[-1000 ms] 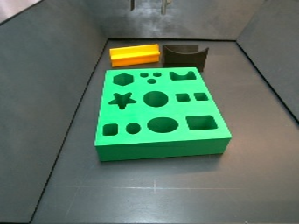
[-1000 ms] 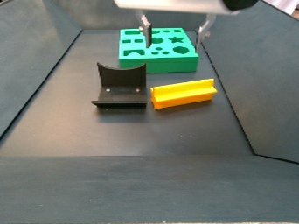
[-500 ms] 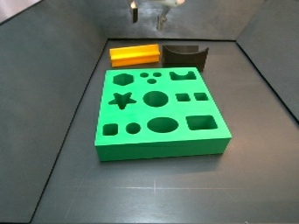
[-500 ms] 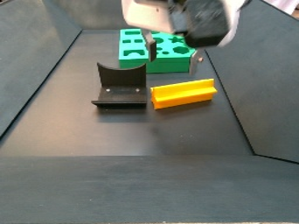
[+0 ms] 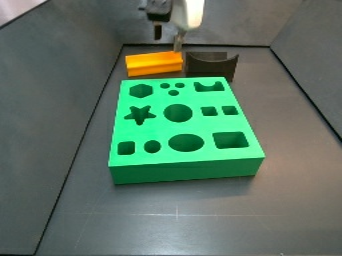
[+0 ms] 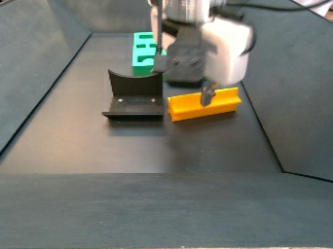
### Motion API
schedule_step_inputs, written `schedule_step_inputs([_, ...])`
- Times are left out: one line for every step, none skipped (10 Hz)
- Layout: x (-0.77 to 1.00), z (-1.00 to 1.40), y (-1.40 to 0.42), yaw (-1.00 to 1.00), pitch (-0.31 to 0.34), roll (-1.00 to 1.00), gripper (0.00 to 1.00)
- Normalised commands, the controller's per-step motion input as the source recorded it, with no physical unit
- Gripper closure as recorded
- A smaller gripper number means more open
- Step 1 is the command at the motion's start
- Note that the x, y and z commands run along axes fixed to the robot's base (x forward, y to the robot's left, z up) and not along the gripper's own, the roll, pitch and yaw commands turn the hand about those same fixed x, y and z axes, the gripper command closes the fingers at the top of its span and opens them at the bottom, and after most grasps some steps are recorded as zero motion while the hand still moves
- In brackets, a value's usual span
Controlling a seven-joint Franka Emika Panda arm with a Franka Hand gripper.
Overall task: Pick up the star object. Move up. Place the star object on the fixture. Regrasp the star object. Move to above the board. Insert the star object.
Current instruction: Pick up the star object.
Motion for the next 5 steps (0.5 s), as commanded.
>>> schedule_step_inputs([-0.36, -0.4, -0.27, -0.62, 0.0, 0.02, 0.0])
schedule_step_inputs([-0.15, -0.12, -0.19, -0.13, -0.076, 0.04, 0.0])
schedule_step_inputs([-0.03, 0.0, 0.02, 0.0, 0.0, 0.0, 0.0])
schedule_step_inputs([-0.11, -0.3, 0.0, -0.04, -0.03, 0.0, 0.0])
schedule_step_inputs([-0.17, -0.37, 0.0, -0.03, 0.0, 0.06, 0.0])
